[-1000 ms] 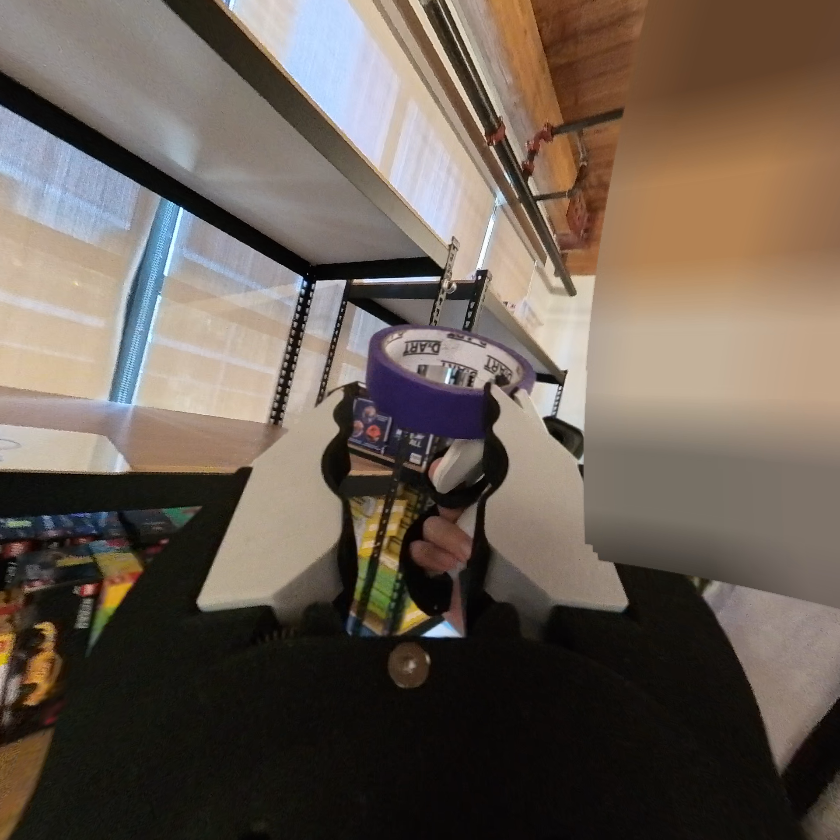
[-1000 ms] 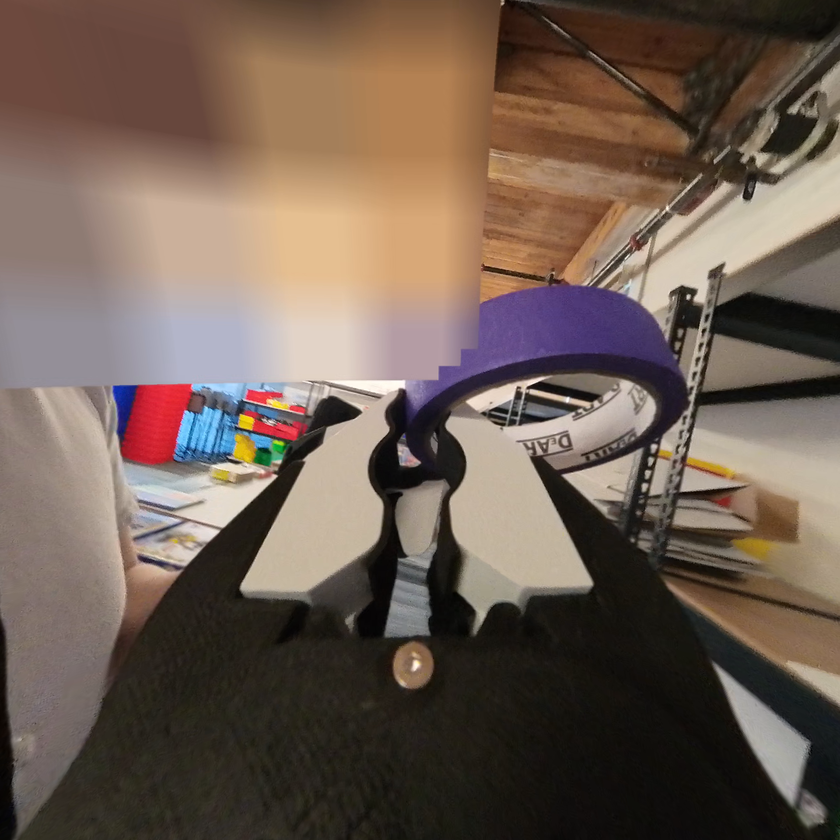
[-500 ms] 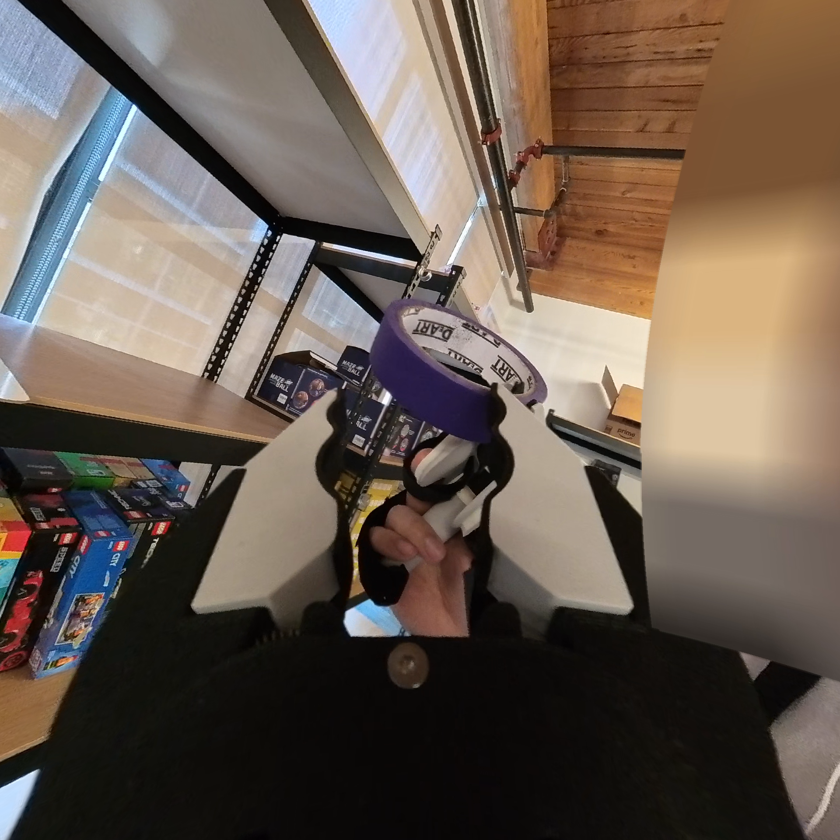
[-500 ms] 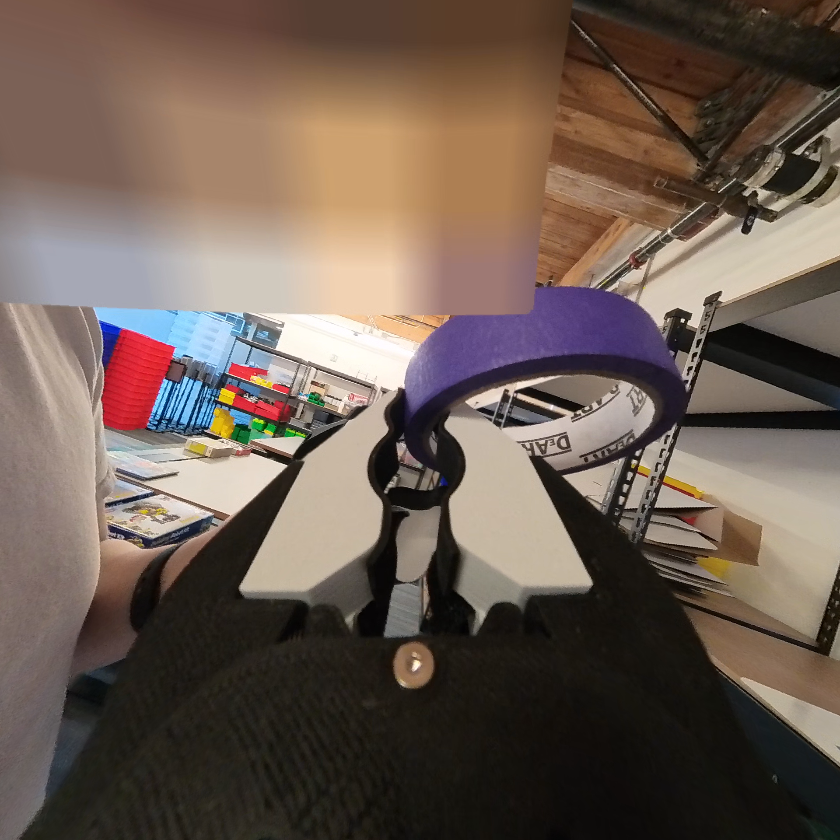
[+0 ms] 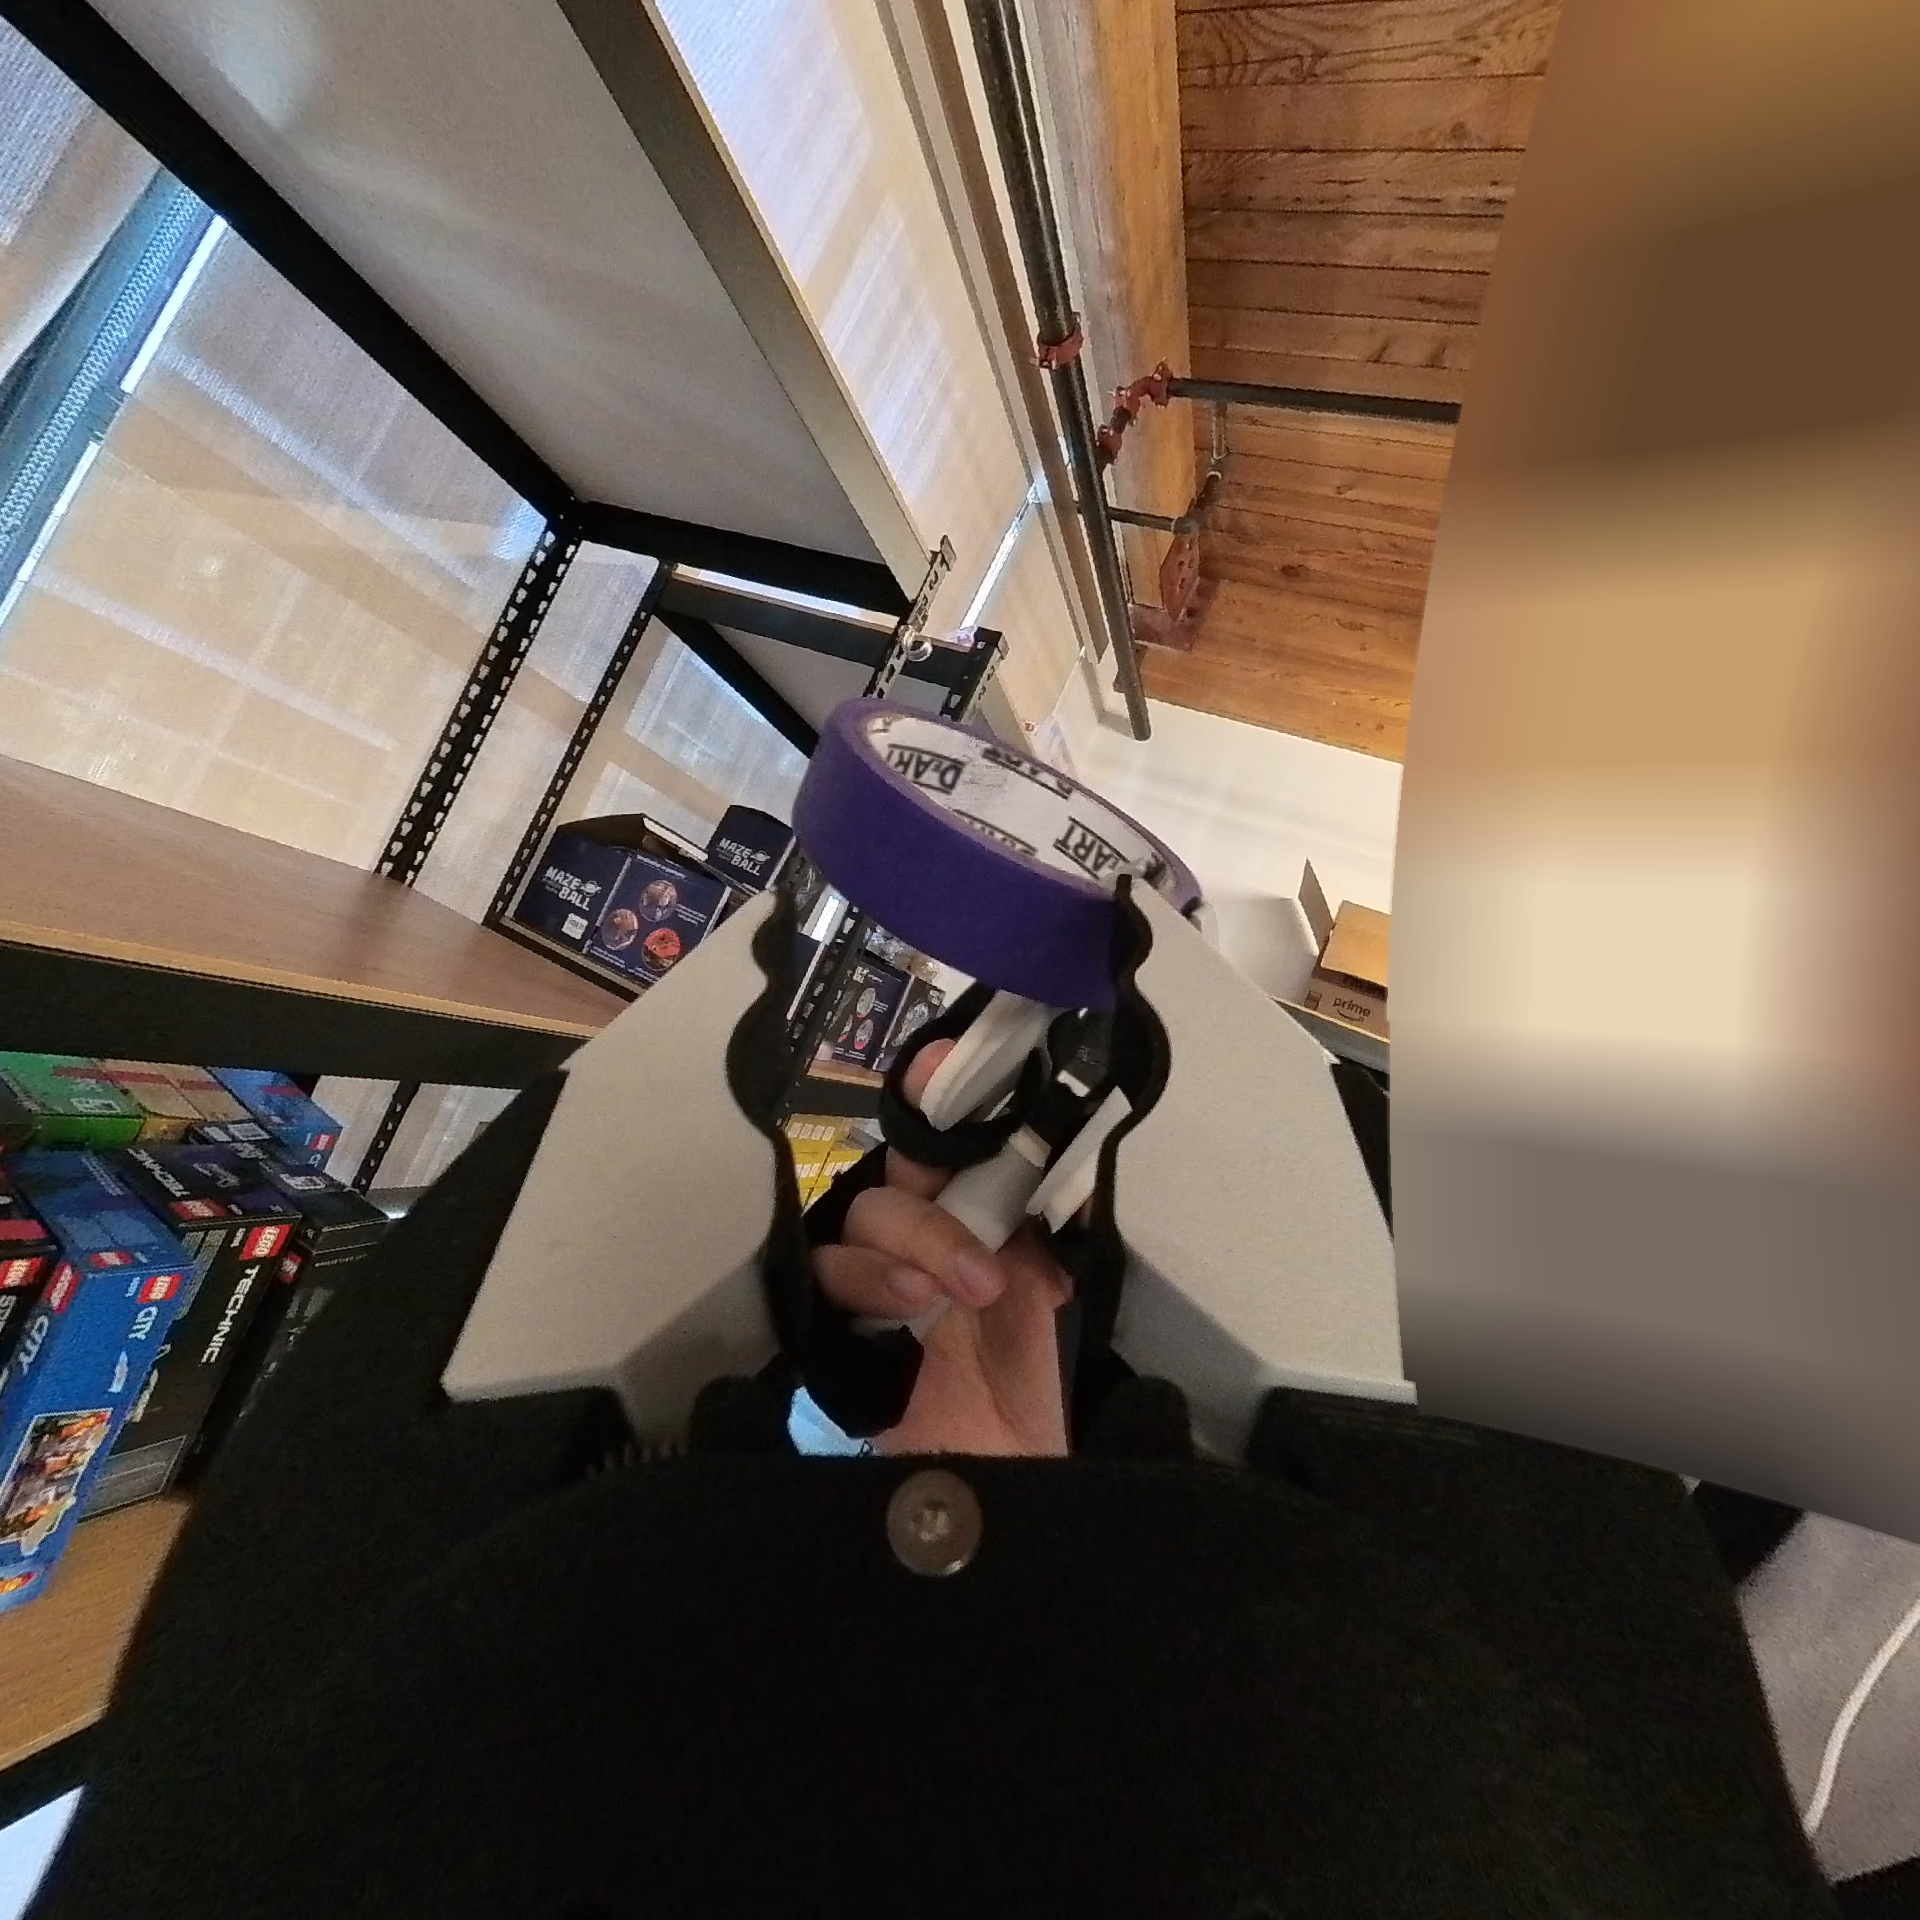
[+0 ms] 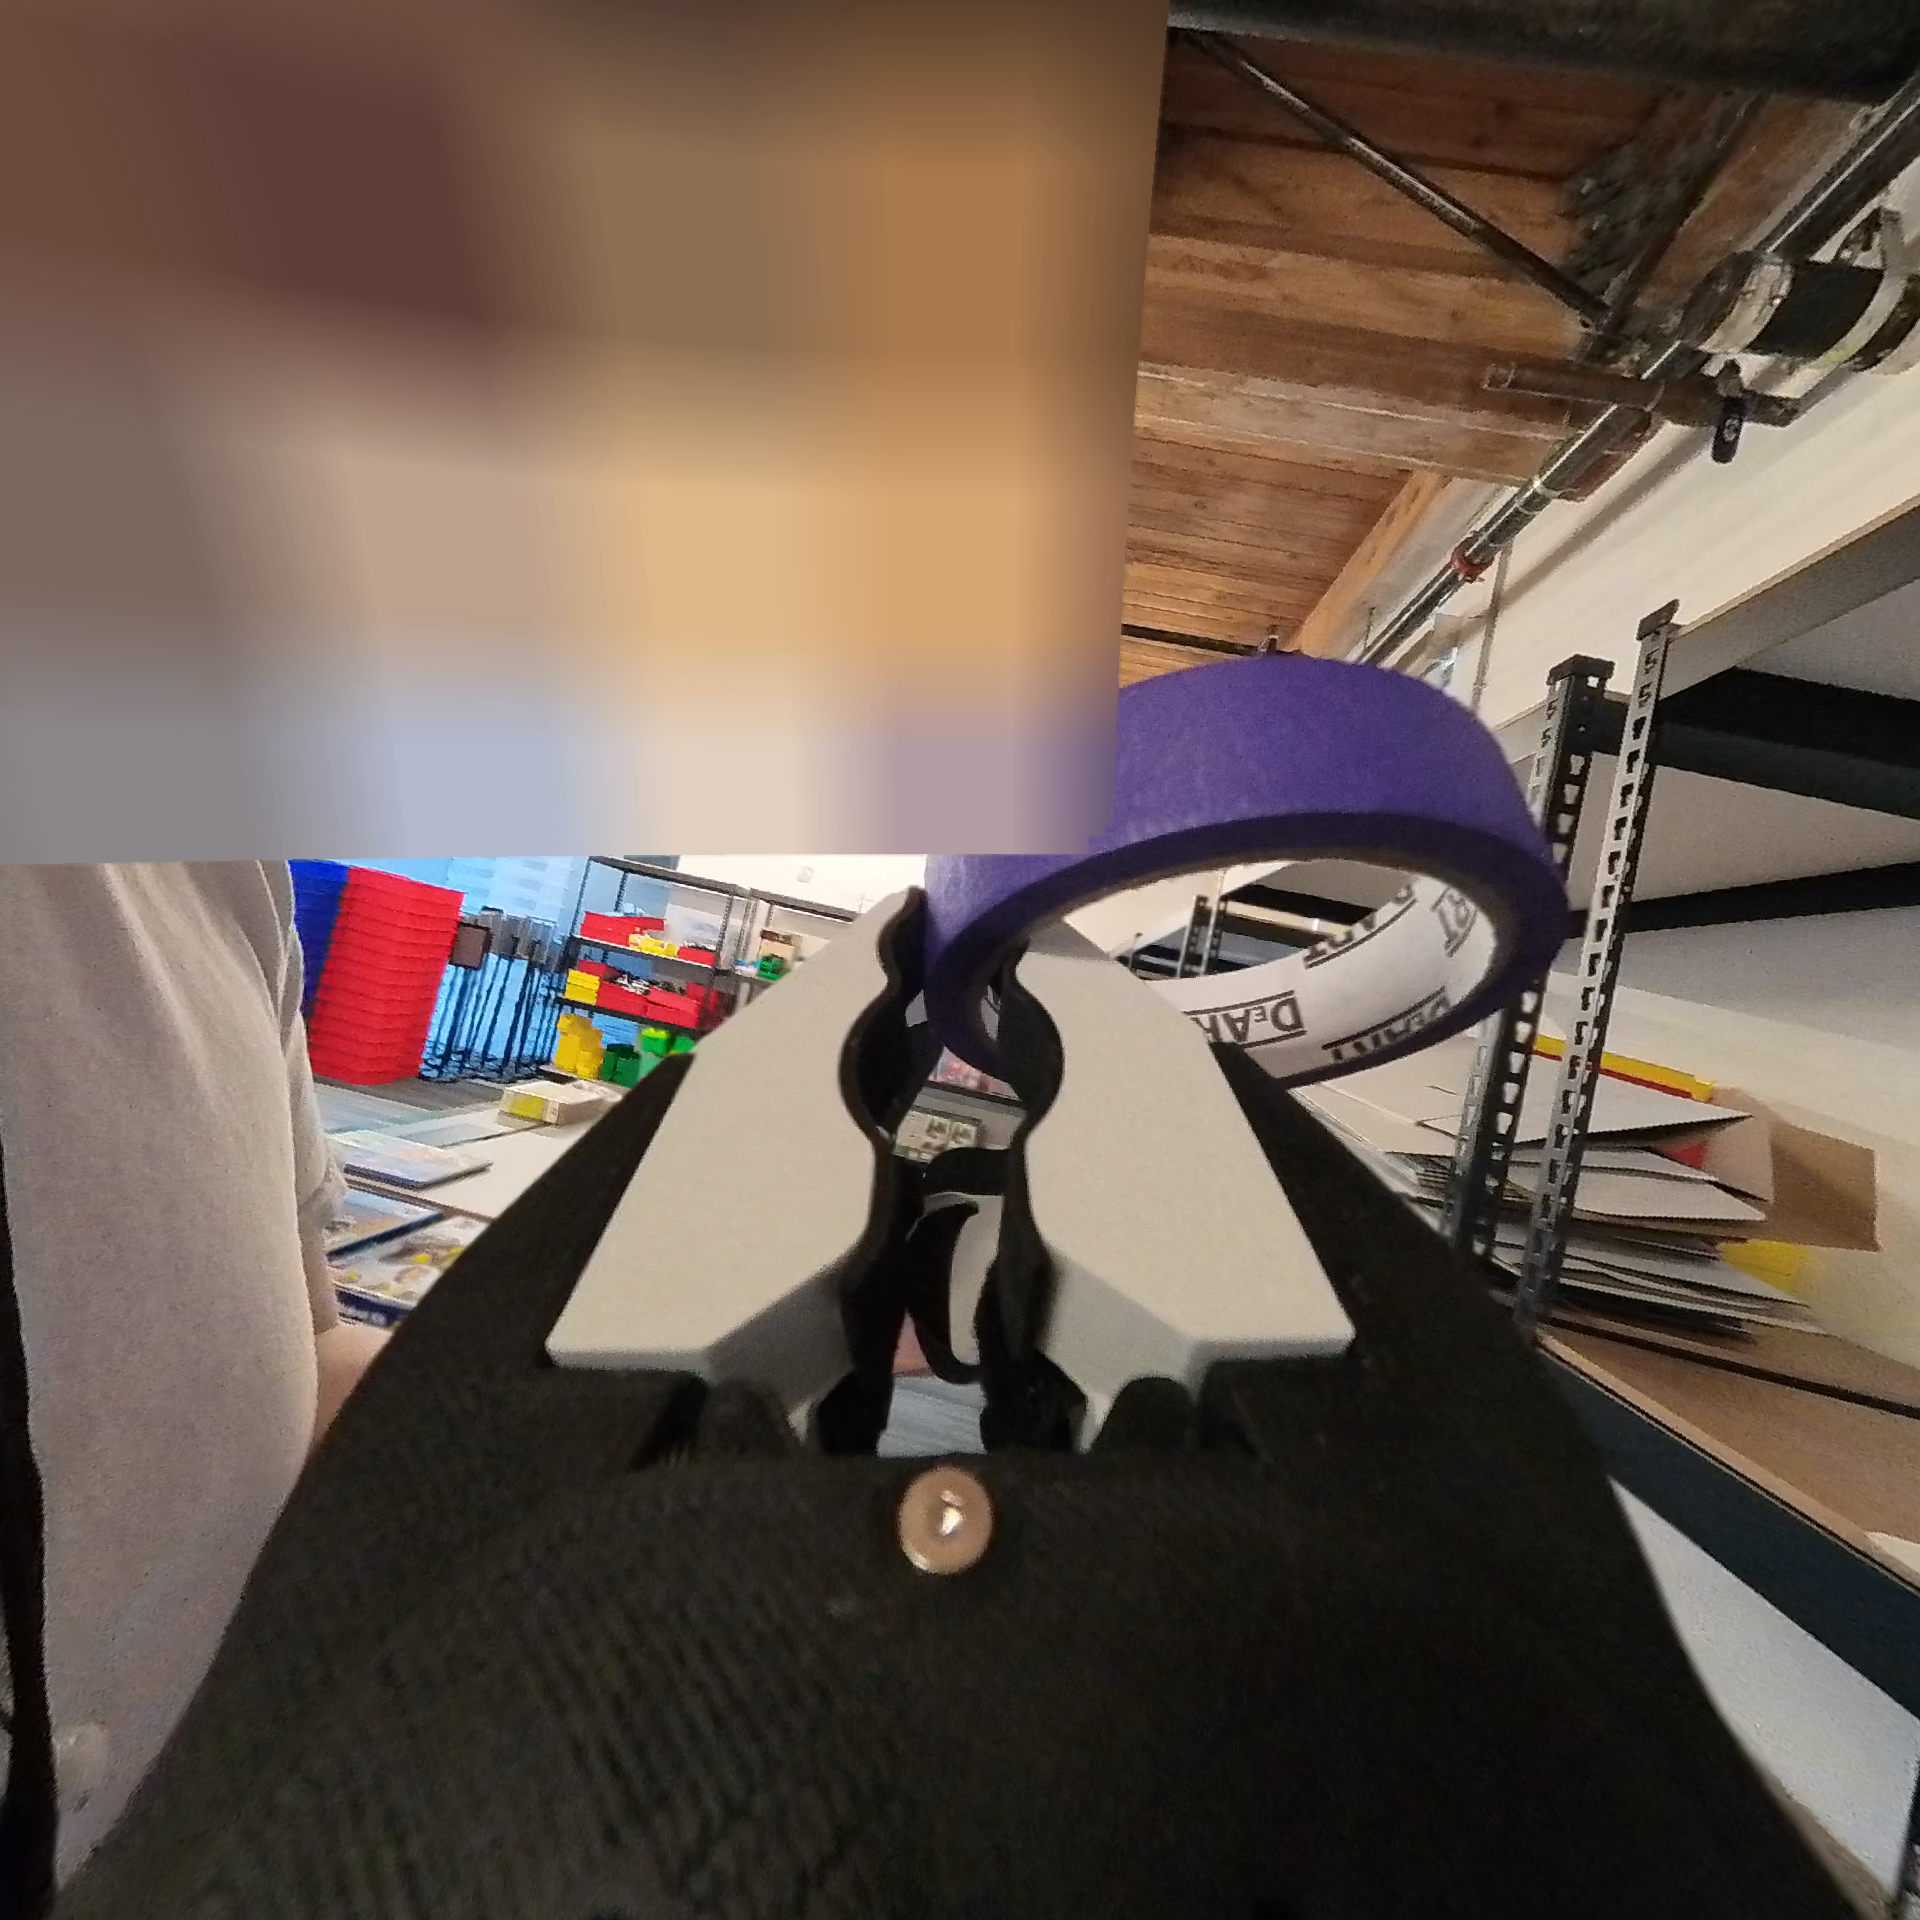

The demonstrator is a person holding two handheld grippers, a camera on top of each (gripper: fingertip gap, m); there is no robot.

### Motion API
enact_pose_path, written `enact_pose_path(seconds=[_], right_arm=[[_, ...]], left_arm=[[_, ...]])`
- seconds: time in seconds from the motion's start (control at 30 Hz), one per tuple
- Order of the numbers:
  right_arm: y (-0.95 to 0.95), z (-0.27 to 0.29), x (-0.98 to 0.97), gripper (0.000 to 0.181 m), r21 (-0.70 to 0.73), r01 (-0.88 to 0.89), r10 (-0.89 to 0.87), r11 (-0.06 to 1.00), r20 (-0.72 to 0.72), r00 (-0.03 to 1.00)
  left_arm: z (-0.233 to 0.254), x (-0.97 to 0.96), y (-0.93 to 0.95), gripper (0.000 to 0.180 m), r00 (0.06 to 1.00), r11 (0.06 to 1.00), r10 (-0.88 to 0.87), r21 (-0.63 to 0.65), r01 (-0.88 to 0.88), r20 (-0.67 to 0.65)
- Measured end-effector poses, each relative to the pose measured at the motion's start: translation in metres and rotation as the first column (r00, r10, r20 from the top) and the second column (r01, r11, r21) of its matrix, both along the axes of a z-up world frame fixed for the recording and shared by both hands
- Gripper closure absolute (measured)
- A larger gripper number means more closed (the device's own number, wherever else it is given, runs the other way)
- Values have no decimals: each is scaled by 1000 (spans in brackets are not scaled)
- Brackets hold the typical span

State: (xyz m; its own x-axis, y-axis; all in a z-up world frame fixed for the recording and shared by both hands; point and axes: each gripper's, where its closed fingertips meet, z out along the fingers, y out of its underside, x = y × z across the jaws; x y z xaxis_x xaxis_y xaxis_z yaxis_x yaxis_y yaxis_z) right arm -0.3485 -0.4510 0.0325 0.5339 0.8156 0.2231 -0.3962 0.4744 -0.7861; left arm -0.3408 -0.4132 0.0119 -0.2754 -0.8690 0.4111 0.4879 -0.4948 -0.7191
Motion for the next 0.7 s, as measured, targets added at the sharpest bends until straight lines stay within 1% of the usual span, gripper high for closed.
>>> enact_pose_path(seconds=[0.23,0.57,0.67,0.7], right_arm=[[1,5,4,173,-45,-72,69,996,-63,996],[8,0,7,173,-100,-97,87,990,-98,991],[8,1,9,173,-91,-90,80,992,-100,992],[8,1,10,173,-85,-76,68,994,-94,993]], left_arm=[[0,0,2,121,1000,1000,10,12,-10,1],[-7,1,8,121,999,1000,29,4,-29,-23],[-8,-3,11,126,999,999,40,-14,-40,-15],[-7,-5,9,130,1000,999,31,-16,-31,-6]])
